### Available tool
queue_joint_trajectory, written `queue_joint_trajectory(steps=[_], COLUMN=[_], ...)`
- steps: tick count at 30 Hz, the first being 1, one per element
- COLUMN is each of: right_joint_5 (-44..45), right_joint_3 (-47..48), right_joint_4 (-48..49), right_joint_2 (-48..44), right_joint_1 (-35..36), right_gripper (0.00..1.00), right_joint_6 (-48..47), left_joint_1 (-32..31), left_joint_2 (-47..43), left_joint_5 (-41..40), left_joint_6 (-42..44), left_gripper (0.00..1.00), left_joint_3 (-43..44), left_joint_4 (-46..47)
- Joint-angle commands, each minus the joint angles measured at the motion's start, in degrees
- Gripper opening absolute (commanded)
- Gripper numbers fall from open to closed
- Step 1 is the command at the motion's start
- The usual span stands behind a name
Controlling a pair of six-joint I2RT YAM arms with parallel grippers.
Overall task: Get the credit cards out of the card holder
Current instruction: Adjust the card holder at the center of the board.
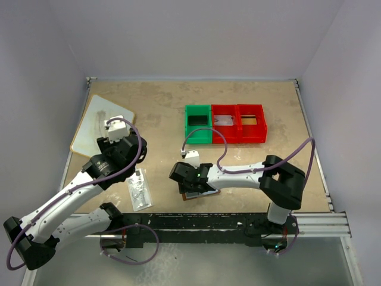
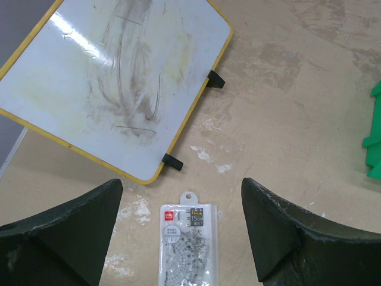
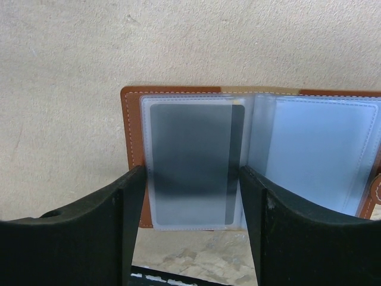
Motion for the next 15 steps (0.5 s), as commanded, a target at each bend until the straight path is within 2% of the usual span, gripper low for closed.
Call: queue_joint_trajectory(steps=[1, 10, 15], right_joint_5=[1.2, -5.2, -6.0], right_joint_3=[-0.3, -6.9, -8.6], right_joint_4=[0.8, 11.4, 12.7], right_joint_2=[-1.1, -5.8, -7.2], right_joint_1=[0.2, -2.0, -3.2], right_gripper=[0.66, 0.64, 0.68], right_joint_6=[1.5, 0.1, 0.1], left_joint_1=[0.3, 0.2, 0.3], left_joint_2=[0.0, 0.7, 1.0], left_joint_5=[-0.7, -0.2, 0.1], left_joint_6=[0.0, 0.3, 0.4], left_gripper=[0.79, 0.79, 0.79], left_joint_3=[0.9, 0.8, 0.8], left_joint_4=[0.5, 0.7, 0.9])
